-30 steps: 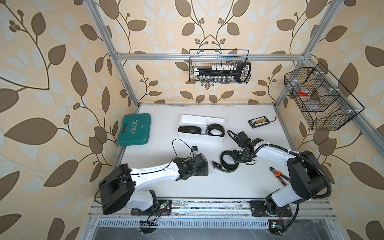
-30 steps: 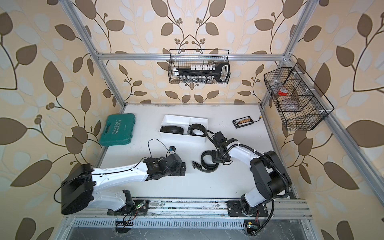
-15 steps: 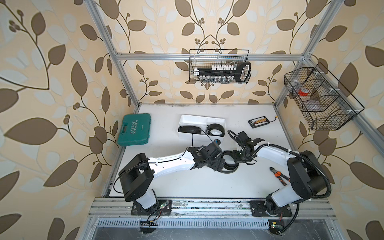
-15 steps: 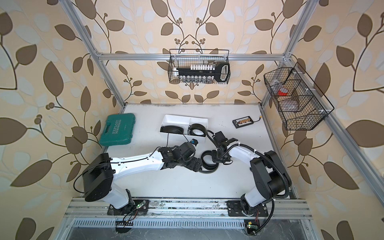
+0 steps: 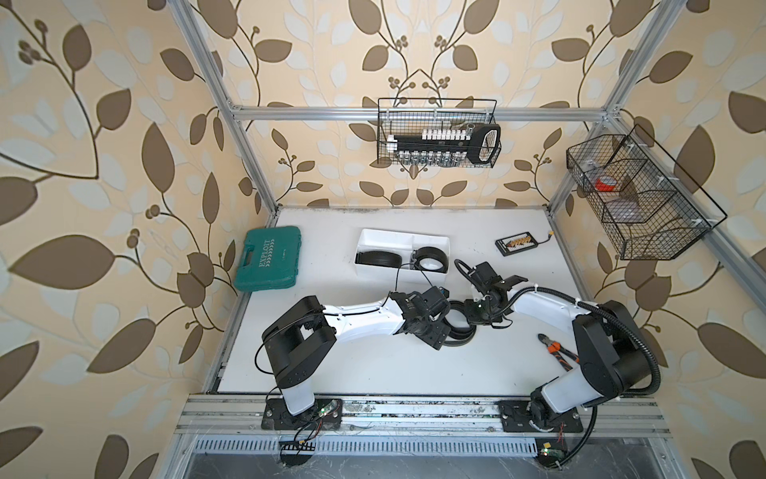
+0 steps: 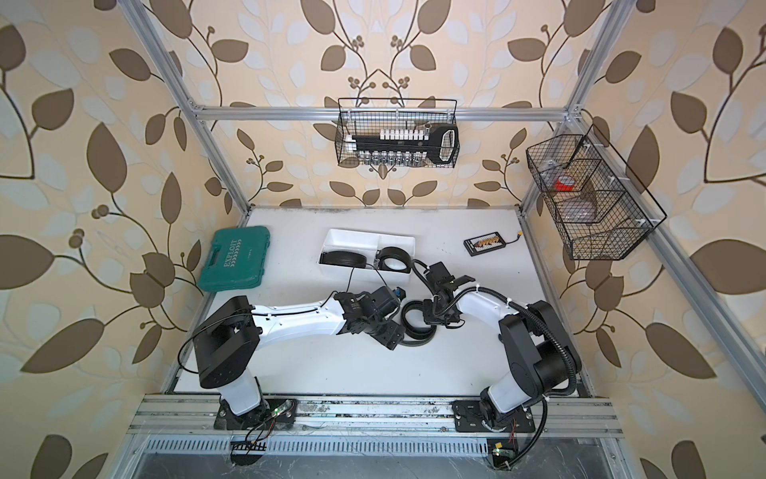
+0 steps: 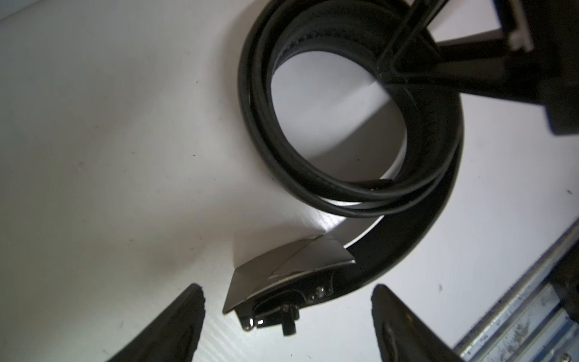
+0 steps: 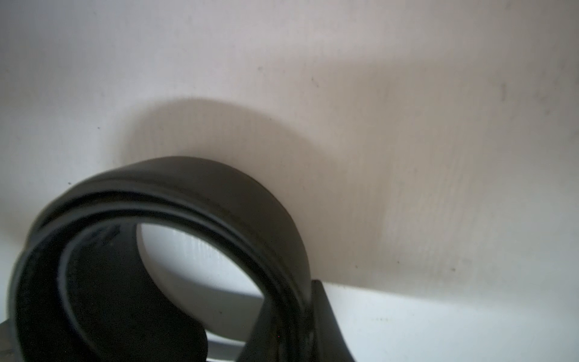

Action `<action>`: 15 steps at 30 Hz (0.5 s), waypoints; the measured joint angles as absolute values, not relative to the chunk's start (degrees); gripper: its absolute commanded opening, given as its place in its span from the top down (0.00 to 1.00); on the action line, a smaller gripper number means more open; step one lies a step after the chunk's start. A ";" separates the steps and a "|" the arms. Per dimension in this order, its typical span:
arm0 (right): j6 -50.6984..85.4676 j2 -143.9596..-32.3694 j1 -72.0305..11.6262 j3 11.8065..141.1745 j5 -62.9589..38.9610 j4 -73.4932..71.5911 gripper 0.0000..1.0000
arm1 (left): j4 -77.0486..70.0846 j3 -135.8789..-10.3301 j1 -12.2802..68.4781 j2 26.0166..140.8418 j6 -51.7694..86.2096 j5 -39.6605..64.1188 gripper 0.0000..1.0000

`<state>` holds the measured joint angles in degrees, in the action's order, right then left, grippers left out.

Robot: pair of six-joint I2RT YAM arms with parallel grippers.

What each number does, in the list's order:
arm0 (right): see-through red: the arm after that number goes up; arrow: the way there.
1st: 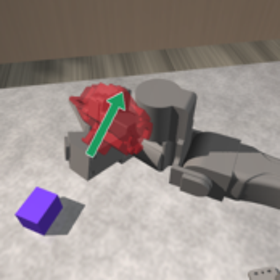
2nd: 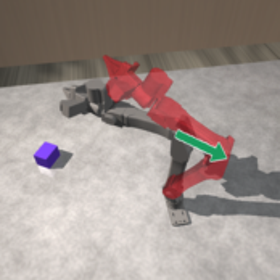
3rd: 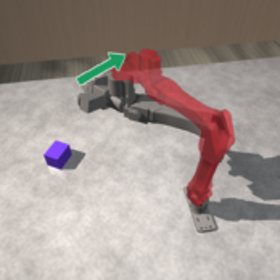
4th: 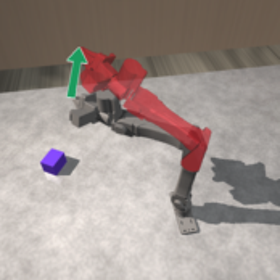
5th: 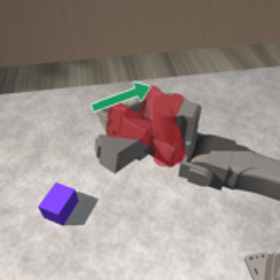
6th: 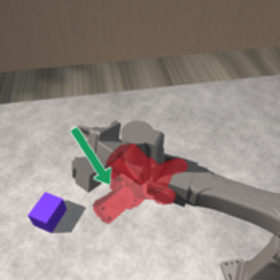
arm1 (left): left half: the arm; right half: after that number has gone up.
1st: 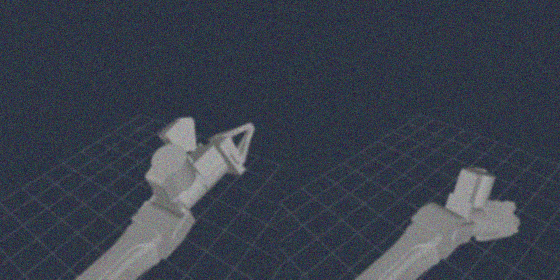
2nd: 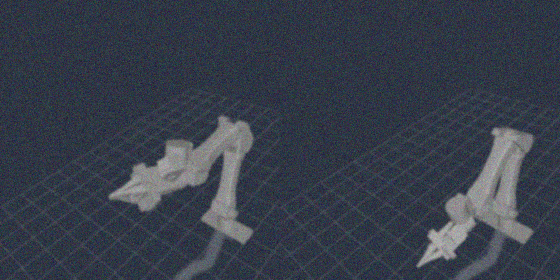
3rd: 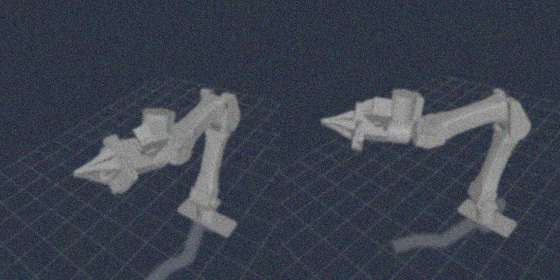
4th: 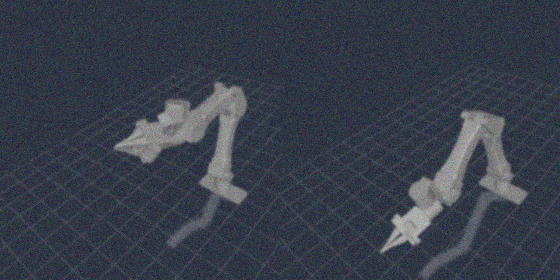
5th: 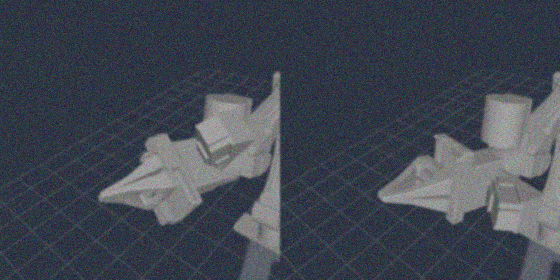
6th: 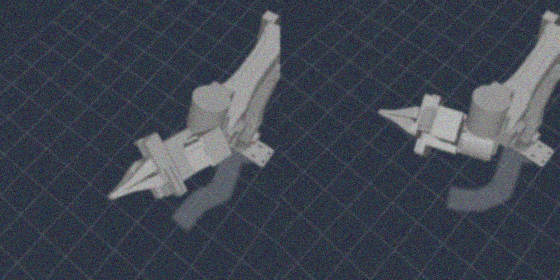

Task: Place the belts into the storage roll
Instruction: Roll the belt at the center of the board.

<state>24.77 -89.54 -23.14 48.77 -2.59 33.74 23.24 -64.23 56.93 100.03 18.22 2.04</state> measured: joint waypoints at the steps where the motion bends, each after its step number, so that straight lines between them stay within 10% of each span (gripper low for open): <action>1: 24.73 -89.54 -23.11 48.77 -2.61 33.74 1.00 | 23.40 -64.51 56.93 100.44 18.17 2.02 0.17; 15: 24.03 -89.56 -23.11 48.60 -2.61 33.54 1.00 | 24.64 -67.81 56.29 103.68 18.61 0.49 0.26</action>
<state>24.03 -89.56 -23.11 48.60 -2.61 33.54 24.64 -67.81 56.29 103.68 18.61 0.49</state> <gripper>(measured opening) 0.139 0.757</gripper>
